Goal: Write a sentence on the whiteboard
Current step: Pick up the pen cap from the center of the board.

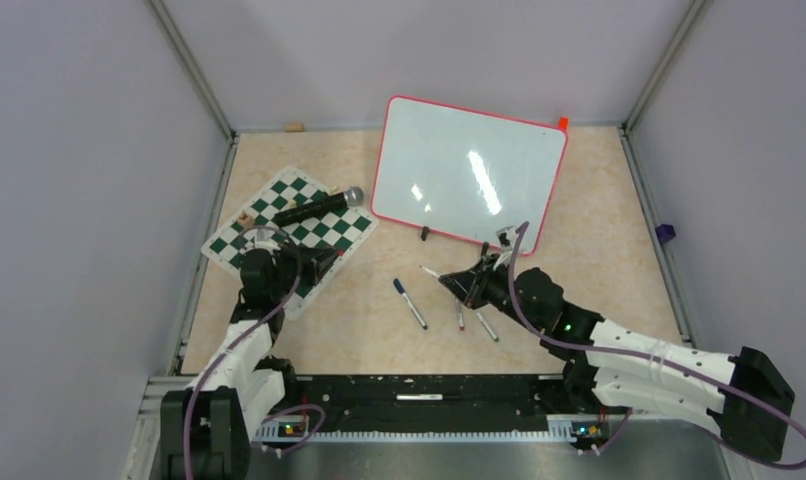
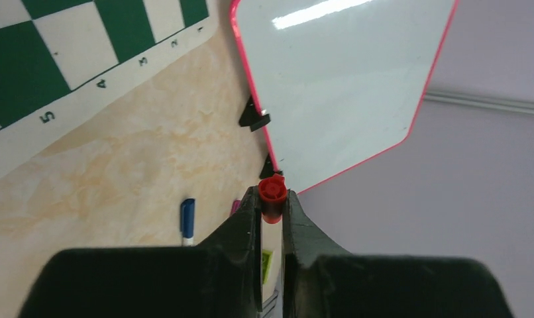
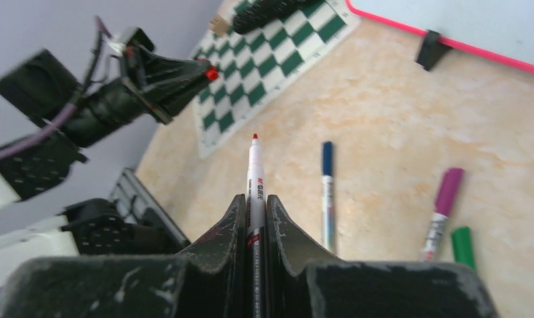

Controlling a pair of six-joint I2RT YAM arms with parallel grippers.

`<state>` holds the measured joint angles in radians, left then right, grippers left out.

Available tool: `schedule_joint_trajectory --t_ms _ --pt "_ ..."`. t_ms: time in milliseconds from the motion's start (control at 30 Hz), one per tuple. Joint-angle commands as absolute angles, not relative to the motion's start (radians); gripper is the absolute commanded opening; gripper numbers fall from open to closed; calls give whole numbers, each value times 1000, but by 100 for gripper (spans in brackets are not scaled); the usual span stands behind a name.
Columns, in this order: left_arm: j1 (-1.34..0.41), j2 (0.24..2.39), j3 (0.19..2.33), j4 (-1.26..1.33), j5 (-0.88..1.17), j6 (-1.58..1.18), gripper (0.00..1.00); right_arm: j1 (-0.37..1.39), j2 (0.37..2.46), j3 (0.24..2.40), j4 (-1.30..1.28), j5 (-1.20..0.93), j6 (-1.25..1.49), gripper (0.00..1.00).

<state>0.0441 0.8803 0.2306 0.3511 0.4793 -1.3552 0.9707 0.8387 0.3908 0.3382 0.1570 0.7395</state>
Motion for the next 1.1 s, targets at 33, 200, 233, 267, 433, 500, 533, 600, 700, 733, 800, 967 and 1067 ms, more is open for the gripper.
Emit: schedule_joint_trajectory --t_ms 33,200,233,267,433,500,533,600,700,733,800,967,1067 --pt "41 1025 258 280 574 -1157 0 962 912 480 77 220 653 0" --pt "38 1144 255 239 605 -1039 0 963 954 543 -32 168 637 0" --pt "37 1157 273 191 594 -996 0 962 946 540 -28 166 639 0" --pt "34 1166 291 144 582 -956 0 962 938 534 -22 167 646 0" --pt "27 1164 340 12 548 -836 0 962 960 595 -142 248 687 0" --pt "24 1158 345 -27 533 -808 0 963 967 611 -178 284 720 0" --pt "24 1157 345 -40 530 -792 0 962 967 617 -193 305 745 0" --pt "23 1156 340 -49 525 -782 0 963 969 627 -244 364 832 0" --pt "20 1165 308 -11 542 -795 5 962 994 680 -365 406 903 0" --pt "20 1174 300 14 554 -799 7 962 1010 704 -406 407 915 0" --pt "18 1201 300 31 582 -798 11 962 1048 755 -480 407 927 0" --pt "17 1231 291 80 661 -799 32 962 1097 813 -569 403 931 0" --pt "16 1179 273 92 659 -811 54 962 1081 807 -591 447 960 0"
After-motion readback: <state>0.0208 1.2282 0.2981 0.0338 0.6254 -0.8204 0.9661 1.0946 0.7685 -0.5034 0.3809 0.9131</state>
